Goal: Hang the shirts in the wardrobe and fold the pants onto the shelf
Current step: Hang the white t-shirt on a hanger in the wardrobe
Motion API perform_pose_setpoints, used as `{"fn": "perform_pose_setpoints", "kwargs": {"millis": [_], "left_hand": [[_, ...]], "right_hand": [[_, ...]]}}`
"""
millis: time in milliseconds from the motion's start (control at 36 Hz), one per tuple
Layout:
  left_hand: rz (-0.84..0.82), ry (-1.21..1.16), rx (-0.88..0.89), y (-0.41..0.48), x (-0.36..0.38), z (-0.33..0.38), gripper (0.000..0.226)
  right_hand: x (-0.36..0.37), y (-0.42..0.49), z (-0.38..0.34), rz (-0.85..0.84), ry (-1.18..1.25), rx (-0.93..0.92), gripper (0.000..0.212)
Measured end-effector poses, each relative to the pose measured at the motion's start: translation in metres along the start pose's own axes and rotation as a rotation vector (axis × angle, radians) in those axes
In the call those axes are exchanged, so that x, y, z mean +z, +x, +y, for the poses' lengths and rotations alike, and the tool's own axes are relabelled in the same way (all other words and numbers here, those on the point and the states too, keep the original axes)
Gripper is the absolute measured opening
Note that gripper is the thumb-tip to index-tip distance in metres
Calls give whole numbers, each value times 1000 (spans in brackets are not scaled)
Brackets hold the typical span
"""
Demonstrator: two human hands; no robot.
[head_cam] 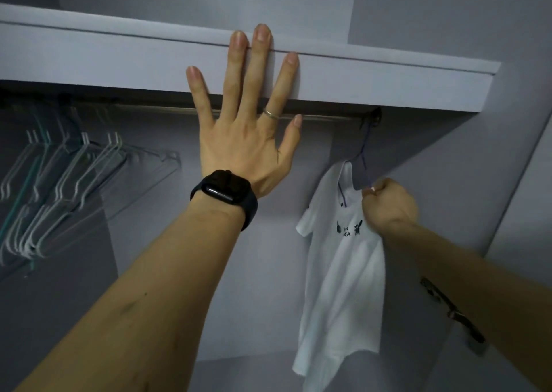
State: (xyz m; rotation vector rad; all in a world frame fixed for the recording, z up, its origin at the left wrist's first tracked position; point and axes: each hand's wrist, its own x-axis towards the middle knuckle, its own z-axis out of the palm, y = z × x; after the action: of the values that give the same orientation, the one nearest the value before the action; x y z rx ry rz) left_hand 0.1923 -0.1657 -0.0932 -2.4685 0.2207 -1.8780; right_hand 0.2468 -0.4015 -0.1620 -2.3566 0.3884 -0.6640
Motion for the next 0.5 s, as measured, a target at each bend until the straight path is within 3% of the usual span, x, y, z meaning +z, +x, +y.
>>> {"fn": "perform_pose_setpoints", "kwargs": {"millis": [333,500], "left_hand": [[64,-19,8,1,8,2,71],[70,-42,7,-2,8,4,72]], "right_hand": [[-6,16,-21,105,-5,-6,27],[-3,41,-18,-17,-192,80,35]]}}
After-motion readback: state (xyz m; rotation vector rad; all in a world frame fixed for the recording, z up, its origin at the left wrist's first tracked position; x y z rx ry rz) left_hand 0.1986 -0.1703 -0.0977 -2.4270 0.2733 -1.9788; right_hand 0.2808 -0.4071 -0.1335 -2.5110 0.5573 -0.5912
